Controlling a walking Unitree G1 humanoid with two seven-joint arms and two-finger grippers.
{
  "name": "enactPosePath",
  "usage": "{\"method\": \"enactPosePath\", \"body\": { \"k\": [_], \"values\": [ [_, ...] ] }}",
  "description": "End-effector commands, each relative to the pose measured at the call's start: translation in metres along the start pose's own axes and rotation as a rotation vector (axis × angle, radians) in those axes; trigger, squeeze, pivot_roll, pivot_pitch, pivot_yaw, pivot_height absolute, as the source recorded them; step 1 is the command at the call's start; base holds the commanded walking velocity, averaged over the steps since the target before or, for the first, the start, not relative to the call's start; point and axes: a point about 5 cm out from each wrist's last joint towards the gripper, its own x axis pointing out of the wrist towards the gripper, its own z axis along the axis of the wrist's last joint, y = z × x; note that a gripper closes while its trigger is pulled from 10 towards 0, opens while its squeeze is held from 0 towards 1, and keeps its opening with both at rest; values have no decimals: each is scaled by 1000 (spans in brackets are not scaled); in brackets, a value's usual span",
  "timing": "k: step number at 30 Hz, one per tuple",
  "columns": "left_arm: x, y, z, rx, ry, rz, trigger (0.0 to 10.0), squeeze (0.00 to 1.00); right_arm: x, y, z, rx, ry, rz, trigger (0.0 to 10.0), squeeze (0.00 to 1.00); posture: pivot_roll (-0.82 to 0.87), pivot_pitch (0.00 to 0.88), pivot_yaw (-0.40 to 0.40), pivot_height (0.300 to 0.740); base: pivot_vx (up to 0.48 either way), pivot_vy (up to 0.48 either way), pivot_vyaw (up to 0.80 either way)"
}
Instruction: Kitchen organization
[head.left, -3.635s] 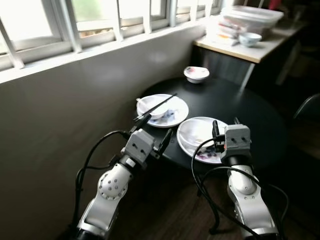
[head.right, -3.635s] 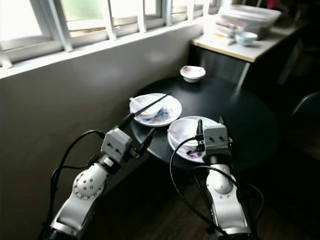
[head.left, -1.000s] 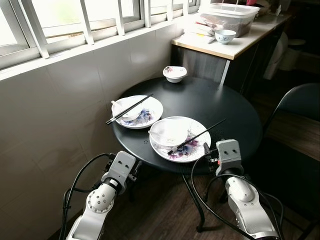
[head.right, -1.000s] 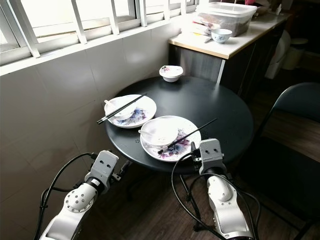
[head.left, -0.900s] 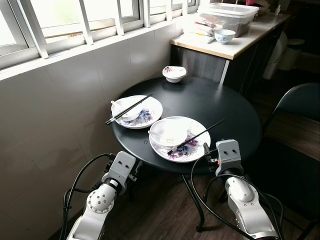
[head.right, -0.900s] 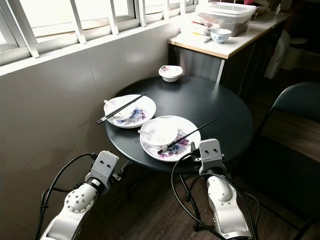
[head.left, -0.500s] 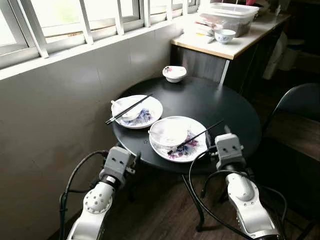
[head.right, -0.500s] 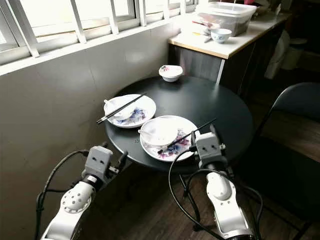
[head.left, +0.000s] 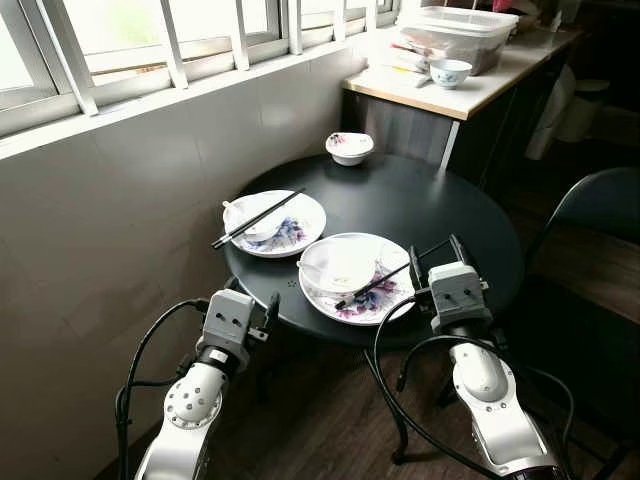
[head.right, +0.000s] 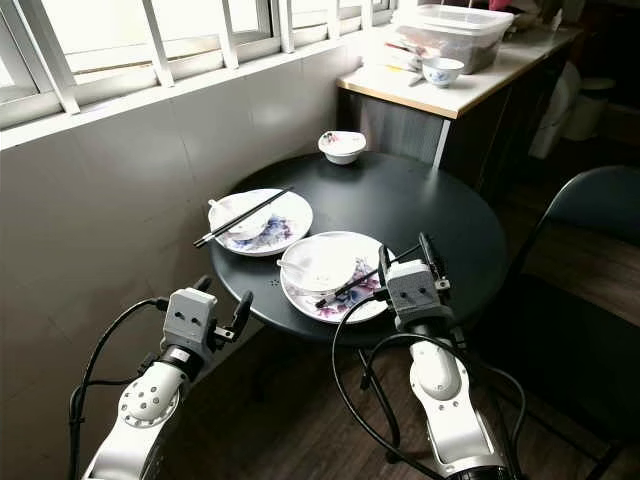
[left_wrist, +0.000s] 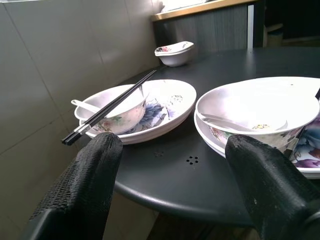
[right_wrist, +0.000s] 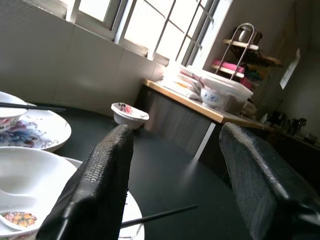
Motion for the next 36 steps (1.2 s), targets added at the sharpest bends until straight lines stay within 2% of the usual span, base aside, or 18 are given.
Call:
{"method": "enactPosePath", "body": {
  "k": [1, 23, 36],
  "values": [
    [0, 1, -2, -3, 4, 2, 10000, 0, 2, 0, 2, -8, -18, 3, 10000, 0, -3, 0, -24, 740, 240, 0, 0],
    [0, 0, -5, -9, -4, -11, 10000, 0, 2, 1, 0, -10, -28, -4, 10000, 0, -2, 0, -25, 740, 256, 0, 0],
    [-1, 1, -2, -18, -30, 1, 10000, 0, 2, -1, 0, -9, -34, -10, 10000, 0, -5, 0, -28, 740, 0, 0, 0]
  ]
}}
